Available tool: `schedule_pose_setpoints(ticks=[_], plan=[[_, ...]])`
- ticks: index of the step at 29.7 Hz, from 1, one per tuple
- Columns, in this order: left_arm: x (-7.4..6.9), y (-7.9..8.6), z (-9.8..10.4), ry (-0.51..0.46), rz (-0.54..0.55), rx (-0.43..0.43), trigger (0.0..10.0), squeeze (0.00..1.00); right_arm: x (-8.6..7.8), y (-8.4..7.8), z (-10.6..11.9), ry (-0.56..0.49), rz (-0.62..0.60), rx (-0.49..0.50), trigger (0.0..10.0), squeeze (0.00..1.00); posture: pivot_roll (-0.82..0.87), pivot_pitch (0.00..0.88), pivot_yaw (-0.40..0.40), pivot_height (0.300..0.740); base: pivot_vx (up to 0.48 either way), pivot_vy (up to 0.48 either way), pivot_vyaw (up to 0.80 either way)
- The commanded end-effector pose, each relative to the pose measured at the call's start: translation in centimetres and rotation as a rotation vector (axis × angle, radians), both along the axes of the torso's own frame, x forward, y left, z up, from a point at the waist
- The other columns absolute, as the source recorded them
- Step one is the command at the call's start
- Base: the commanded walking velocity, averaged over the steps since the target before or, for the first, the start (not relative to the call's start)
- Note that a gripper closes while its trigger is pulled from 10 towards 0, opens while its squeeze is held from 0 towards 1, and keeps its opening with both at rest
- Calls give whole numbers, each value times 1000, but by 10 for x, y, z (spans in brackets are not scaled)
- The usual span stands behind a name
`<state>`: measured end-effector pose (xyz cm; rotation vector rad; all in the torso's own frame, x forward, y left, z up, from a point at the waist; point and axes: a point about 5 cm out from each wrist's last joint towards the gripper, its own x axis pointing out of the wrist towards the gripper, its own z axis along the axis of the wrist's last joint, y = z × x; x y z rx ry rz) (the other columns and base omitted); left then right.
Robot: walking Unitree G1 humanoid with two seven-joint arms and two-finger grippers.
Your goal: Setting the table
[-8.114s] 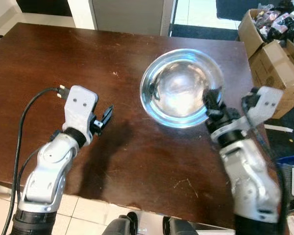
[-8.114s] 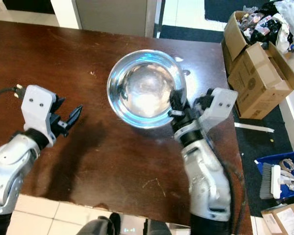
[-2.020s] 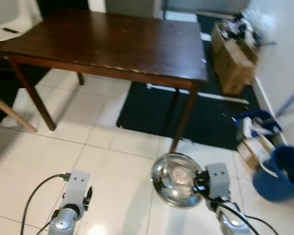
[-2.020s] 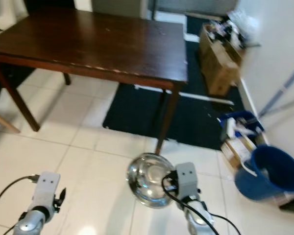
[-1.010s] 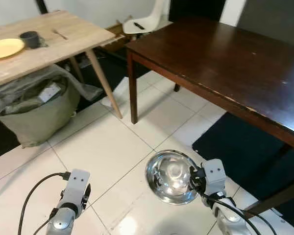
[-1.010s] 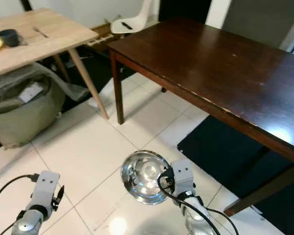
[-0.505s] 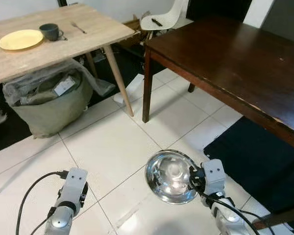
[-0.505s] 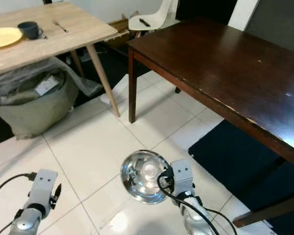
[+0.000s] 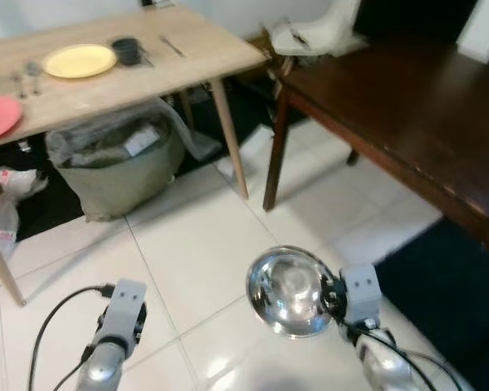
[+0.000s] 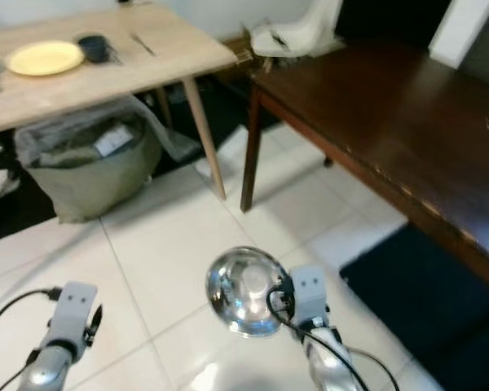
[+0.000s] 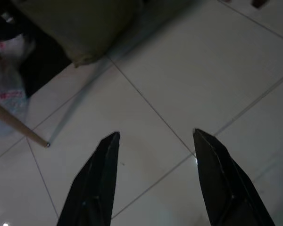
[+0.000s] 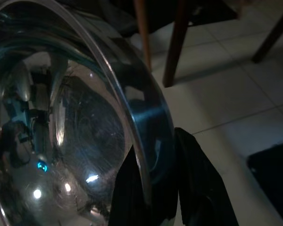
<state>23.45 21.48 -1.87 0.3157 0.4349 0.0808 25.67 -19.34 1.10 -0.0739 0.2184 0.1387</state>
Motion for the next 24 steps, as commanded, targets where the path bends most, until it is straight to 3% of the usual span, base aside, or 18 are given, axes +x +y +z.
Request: schedule_pose_setpoints(ticks=[1,17,21,23,24], plan=[[-7,5,-6,34,12,19,10000,180,-1,8,-1,-5,22,21,10000,0,-149,13,20,740,480,0,0],[-7,4,-6,28,9,31,10000,192,3,11,3,-24,45,15,10000,0,-143,7,19,740,480,0,0],[1,2,8,-62,-58,104,10000,212,9,10,16,-83,36,27,10000,0,-142,12,19,740,480,0,0],[10,3,30,-175,-90,138,10000,216,19,8,37,-169,11,67,10000,0,-140,14,19,740,480,0,0],[19,5,50,-262,-84,139,10000,216,27,7,57,-244,-1,89,10000,0,-134,17,20,740,480,0,0]])
